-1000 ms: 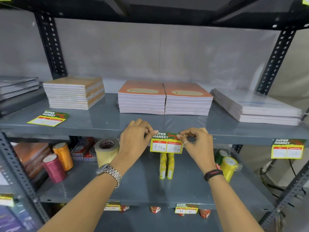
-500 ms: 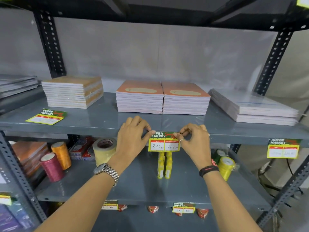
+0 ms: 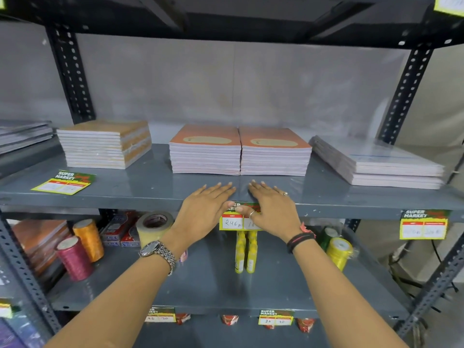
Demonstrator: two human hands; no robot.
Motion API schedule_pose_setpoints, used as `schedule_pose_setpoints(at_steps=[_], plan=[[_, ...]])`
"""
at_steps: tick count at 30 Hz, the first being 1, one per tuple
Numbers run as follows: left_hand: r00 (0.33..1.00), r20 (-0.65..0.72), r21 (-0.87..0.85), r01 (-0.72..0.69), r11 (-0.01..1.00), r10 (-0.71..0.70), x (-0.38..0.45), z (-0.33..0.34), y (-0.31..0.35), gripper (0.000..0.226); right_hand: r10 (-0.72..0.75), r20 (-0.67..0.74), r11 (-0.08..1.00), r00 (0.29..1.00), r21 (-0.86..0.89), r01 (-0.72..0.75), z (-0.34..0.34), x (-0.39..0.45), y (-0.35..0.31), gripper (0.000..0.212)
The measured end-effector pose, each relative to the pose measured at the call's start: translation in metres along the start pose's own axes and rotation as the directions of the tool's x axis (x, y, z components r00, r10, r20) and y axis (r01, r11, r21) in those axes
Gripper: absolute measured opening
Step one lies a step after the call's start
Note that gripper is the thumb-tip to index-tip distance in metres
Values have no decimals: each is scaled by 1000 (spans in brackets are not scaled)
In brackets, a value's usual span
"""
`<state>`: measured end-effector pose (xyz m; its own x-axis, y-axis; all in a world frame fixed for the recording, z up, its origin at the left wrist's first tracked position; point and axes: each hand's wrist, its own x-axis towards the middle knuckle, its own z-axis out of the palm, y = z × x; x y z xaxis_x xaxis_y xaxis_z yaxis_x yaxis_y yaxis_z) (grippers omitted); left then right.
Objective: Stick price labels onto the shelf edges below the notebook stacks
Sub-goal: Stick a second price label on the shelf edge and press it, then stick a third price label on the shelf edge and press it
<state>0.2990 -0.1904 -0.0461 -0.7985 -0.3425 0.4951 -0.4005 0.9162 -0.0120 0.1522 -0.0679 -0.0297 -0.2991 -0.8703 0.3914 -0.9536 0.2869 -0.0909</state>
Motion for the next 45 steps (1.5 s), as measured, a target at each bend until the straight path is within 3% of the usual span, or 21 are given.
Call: schedule_pose_setpoints(at_steps=[7,16,19,21,24,27,31,33,36,39,42,45], plan=[[998,62,-40,1,999,2,2,-1,-5,61,25,140,980,990,191,-51,-12,0,12,52],[996,89,-127,8,992,4,-2,-16,-3,43,-68,300,893,952,443,-76,-36,0,30,53],[998,60,-147,46,988,-37,-18,-31,-14,41,-104,371,849,923,516,-112,-46,-3,29,58],[998,11,-155,68,986,-67,-33,-42,-37,40,-85,344,810,935,570,-136,-48,-2,17,58],[987,-74,-141,130,981,-142,-55,-65,-93,43,-39,129,786,991,616,-49,-40,17,-25,51],[954,-119,-88,265,960,-275,-71,-90,-157,48,-65,2,751,998,658,48,-25,44,-88,39],[826,-15,-108,558,823,-563,-88,-113,-251,50,-41,-10,750,999,661,37,5,80,-187,30],[786,67,-99,618,780,-614,-96,-118,-292,52,-8,22,771,1000,637,-8,20,102,-234,33],[786,158,-200,618,760,-598,-110,-121,-347,52,29,91,818,995,570,-76,40,137,-299,40],[840,229,-352,543,762,-493,-112,-114,-361,42,144,114,837,983,516,-182,50,157,-318,42],[872,269,-476,489,731,-409,-109,-108,-371,32,255,113,852,960,442,-279,57,166,-327,32],[878,240,-588,471,657,-414,-102,-102,-375,15,289,104,857,952,415,-305,62,169,-331,18]])
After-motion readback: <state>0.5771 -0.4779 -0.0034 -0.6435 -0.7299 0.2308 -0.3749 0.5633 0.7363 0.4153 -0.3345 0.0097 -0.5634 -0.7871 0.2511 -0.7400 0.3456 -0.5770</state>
